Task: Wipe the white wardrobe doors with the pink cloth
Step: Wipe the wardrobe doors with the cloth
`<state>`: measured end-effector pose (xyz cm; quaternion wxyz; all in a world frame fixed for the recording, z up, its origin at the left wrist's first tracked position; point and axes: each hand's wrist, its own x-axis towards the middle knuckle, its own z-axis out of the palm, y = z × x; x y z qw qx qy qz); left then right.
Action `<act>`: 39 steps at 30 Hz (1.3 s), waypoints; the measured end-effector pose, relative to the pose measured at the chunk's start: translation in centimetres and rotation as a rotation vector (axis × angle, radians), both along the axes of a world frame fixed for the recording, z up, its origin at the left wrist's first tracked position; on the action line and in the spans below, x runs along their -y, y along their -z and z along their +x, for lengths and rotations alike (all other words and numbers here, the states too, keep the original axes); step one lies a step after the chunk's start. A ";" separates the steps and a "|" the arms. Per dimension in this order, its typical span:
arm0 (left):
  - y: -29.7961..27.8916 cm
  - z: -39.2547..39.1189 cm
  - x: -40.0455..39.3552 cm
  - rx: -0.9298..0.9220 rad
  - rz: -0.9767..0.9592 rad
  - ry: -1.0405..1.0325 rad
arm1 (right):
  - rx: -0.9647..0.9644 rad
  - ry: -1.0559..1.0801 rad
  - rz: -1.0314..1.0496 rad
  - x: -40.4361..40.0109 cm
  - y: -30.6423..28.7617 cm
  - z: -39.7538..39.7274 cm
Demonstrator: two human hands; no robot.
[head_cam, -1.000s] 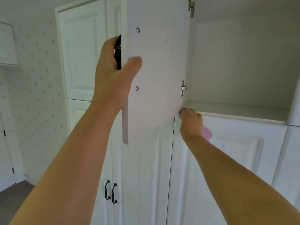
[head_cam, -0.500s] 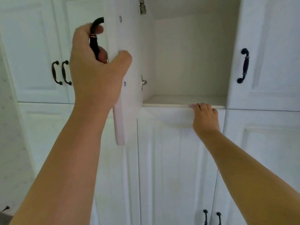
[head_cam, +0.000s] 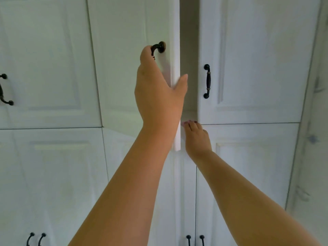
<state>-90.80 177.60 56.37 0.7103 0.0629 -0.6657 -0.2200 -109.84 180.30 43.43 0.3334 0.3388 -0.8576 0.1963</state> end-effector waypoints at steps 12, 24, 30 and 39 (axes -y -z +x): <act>-0.1 -11.0 -0.8 0.246 -0.076 0.053 | -0.242 -0.035 0.047 -7.9 3.5 -5.3; -0.5 -17.1 1.8 0.568 -0.091 0.177 | -0.199 -0.219 -0.288 -10.7 1.7 -6.8; -1.6 -17.8 5.9 0.687 -0.251 0.113 | 0.112 -0.365 -0.824 -12.2 -8.5 -3.8; 2.0 -12.4 0.0 0.550 -0.061 0.711 | 0.686 -0.867 -1.279 -10.4 -12.2 0.3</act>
